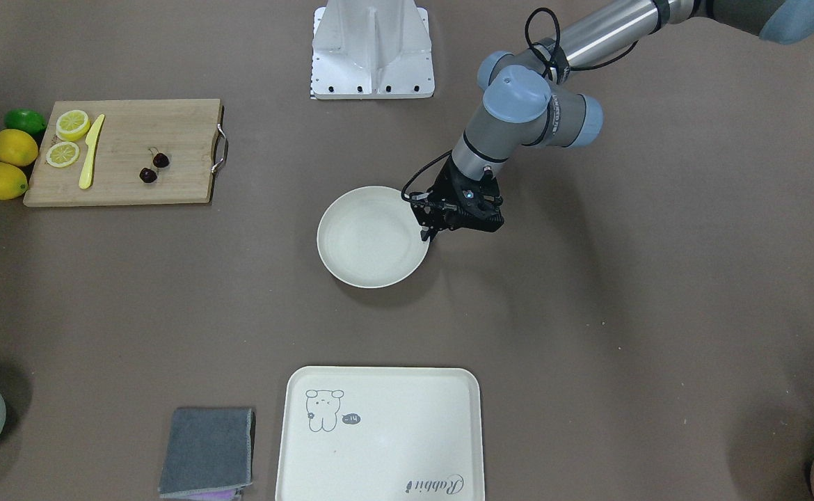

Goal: Place red cherry on plate
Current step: 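Drag the white plate with the left gripper toward the table center, then open the left gripper and withdraw it from the plate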

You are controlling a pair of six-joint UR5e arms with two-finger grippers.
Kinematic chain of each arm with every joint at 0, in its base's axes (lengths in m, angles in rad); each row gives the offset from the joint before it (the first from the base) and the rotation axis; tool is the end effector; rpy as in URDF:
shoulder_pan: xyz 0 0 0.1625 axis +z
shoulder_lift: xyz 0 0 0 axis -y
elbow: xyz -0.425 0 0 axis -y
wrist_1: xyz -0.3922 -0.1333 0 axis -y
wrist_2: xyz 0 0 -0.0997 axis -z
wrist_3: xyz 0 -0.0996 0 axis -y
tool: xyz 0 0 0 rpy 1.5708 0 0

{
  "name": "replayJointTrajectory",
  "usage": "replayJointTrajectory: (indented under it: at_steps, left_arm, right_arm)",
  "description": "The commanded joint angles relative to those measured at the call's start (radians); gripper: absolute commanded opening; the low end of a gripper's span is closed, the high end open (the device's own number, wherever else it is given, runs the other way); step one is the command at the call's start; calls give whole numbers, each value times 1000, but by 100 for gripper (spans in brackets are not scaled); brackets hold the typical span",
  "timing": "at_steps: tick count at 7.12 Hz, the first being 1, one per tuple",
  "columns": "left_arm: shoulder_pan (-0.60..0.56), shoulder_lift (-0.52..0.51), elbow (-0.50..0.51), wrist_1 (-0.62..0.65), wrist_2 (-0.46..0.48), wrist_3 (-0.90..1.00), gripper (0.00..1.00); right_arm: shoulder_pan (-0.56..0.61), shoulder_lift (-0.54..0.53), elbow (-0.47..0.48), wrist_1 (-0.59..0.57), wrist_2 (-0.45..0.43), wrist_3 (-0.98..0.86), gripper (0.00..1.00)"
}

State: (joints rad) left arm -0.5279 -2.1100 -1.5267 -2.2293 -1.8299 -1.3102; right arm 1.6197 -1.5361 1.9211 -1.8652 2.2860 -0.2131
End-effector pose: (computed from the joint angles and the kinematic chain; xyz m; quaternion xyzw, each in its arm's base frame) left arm 0.5433 -0.4416 0.2887 0.1077 0.5409 -0.0409 0.8332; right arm 0.0916 -0.4804 0.5058 0.0877 -0.3411 -0.0925 0.9313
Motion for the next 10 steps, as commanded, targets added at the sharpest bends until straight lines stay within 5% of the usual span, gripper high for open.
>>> replayJointTrajectory:
  at_steps: [1, 2, 3, 6, 10]
  left_arm:
    - [13, 15, -1, -18, 12, 2, 12]
    - [16, 19, -1, -18, 33, 2, 70]
    - [17, 22, -4, -18, 52, 2, 97]
    - [2, 152, -161, 11, 20, 9, 97]
    - [-280, 393, -305, 14, -288, 252, 97]
  right_arm:
    - [0, -6, -1, 1, -2, 0, 100]
    - [0, -6, -1, 1, -2, 0, 100]
    - [0, -7, 1, 1, 0, 0, 100]
    - [0, -6, 1, 3, 0, 0, 100]
    - [0, 5, -2, 4, -2, 1, 100]
